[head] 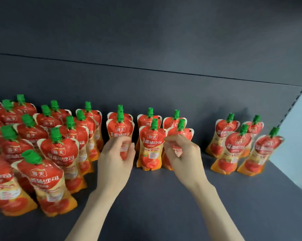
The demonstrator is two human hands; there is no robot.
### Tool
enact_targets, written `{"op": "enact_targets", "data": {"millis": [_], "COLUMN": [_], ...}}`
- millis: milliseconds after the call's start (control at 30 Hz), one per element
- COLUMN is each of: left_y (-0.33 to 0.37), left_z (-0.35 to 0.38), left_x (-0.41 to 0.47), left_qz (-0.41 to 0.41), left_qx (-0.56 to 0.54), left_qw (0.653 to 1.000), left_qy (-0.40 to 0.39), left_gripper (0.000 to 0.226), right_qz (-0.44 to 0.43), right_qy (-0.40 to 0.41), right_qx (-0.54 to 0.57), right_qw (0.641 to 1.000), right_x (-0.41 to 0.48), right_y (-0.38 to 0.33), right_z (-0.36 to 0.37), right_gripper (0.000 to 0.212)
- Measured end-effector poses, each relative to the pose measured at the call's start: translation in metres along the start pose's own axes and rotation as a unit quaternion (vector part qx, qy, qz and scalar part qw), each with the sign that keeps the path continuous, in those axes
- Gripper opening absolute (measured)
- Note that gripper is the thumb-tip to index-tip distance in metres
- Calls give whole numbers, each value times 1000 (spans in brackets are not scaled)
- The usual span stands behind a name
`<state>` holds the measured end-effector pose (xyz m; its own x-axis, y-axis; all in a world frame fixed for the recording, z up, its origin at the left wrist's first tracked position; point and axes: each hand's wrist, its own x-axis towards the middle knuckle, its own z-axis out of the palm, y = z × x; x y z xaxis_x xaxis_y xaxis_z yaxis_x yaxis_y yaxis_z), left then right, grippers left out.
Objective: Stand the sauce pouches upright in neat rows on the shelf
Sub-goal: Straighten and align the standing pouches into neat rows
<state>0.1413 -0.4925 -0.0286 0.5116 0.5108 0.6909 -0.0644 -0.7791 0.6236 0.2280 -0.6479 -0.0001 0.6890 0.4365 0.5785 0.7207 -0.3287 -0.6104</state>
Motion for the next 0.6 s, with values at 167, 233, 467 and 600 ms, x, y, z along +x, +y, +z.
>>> {"op": "enact_targets", "data": {"millis": [167,233,467,600], "left_y": [-3,-10,-34,-36], "left_z": [11,14,24,30], "left_x": [65,89,137,138], "left_qz": [-5,-29,-144,-142], "left_qx": [64,83,79,81], "left_qw": [996,995,984,982], "left_qy": [56,49,-74,-91], "left_gripper": [18,24,41,34], "right_qz": [-72,-83,-7,21], "right_qy": [-2,-13,-167,-199], "right_qx": [-8,-11,-85,-104], "right_qw": [997,996,982,974], "right_x": [63,84,142,151], "right_y": [-3,-5,-3,6], "right_z": [1,5,27,36], "right_gripper": [11,15,41,35]}}
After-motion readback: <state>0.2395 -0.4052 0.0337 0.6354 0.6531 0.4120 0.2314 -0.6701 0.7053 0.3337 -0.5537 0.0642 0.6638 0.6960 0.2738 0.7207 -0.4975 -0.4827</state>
